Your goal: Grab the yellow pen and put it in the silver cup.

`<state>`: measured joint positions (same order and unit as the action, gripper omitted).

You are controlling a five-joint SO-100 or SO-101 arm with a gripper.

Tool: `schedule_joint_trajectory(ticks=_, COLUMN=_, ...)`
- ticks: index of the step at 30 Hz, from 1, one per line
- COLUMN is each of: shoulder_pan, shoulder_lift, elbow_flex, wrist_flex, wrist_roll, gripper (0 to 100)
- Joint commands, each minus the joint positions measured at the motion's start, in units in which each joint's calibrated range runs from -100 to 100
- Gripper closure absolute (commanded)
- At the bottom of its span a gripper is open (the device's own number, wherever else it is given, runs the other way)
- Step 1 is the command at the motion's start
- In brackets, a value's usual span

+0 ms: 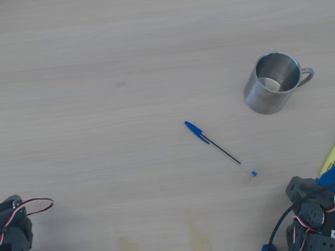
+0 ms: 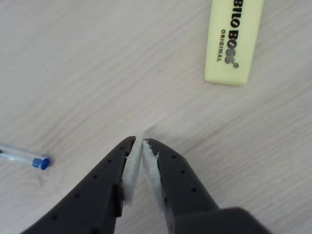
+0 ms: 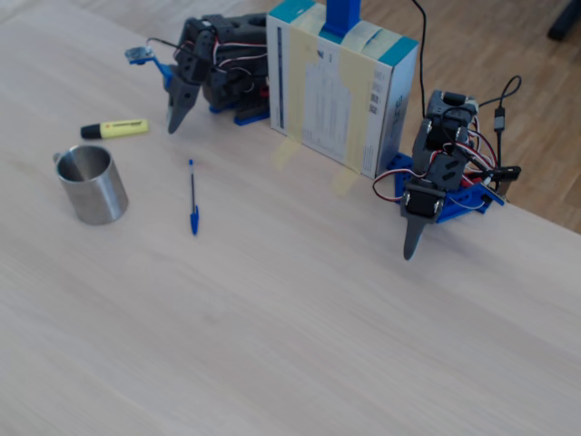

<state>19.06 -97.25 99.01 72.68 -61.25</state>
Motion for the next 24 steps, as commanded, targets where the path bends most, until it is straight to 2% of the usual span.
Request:
schedule_joint_trajectory(ticks=1, shoulder_pan=-0.13, shoulder_lift=0.32, elbow_flex=0.72, wrist_flex=0.90, wrist_roll=0.24, gripper=98)
schedule_joint_trajectory(ticks=24, shoulder_pan=-0.48, shoulder_lift=1.74, elbow_flex=0.45, wrist_flex=0.55, wrist_roll=0.19, gripper=97)
